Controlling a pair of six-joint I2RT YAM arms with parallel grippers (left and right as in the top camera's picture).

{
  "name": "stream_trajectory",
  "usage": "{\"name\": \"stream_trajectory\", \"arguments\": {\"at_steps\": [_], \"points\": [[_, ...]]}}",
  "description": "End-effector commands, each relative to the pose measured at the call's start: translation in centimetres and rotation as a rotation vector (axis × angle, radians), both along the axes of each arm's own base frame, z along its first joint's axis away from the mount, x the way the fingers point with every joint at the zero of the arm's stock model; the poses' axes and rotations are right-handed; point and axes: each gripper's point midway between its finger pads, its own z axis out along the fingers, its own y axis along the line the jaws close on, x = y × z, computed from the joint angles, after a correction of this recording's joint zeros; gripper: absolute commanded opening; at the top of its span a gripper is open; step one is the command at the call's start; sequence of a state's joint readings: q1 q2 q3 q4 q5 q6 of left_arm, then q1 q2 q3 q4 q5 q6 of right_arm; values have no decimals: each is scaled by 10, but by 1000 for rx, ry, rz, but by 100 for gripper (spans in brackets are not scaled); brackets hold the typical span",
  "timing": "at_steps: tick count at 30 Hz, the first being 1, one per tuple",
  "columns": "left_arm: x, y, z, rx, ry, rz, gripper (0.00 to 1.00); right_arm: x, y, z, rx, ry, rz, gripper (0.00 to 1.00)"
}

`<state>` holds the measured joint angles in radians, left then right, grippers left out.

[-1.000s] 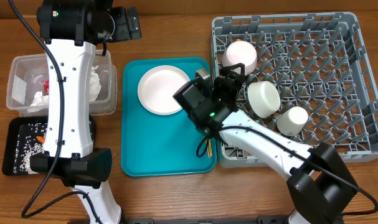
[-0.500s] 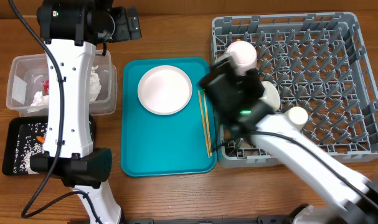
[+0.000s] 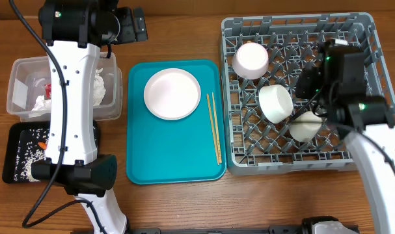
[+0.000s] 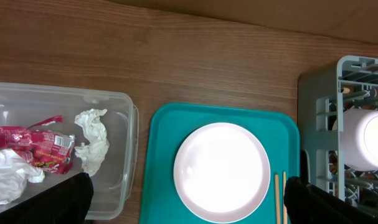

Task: Sort waste into correct bins and load items into the dishwasher
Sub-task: 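Lift the right gripper away from the bowl over the rack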

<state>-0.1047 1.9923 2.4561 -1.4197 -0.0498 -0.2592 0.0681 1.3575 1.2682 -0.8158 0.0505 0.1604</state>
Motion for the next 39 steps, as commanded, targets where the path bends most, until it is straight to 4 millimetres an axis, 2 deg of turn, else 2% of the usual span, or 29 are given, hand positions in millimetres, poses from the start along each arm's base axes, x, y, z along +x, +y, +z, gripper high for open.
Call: {"name": "stream_trajectory", "arguments": {"at_steps": [1, 6, 11, 14, 19, 26, 29, 34, 36, 39], "points": [[-4, -1, 17, -3, -46, 7, 100, 5, 18, -36, 137, 111, 53, 4], [-4, -1, 17, -3, -46, 7, 100, 14, 25, -81, 155, 226, 66, 4], [-4, -1, 17, -3, -46, 7, 100, 12, 27, -111, 156, 318, 61, 4], [-4, -1, 17, -3, -46, 7, 100, 7, 35, -112, 200, 343, 88, 4], [-4, -1, 17, -3, -46, 7, 100, -6, 63, -106, 348, 385, 174, 4], [-4, -1, 17, -3, -46, 7, 100, -17, 66, -107, 367, 427, 180, 4], [-4, -1, 17, -3, -46, 7, 100, -12, 66, -94, 365, 393, 187, 4], [-4, -1, 17, -3, -46, 7, 100, -5, 74, -34, 398, 293, 232, 4], [-4, -1, 17, -3, -46, 7, 100, -9, 83, -10, 423, 257, 272, 4], [-4, -1, 17, -3, -46, 7, 100, -17, 102, 6, 436, 226, 335, 6]]}}
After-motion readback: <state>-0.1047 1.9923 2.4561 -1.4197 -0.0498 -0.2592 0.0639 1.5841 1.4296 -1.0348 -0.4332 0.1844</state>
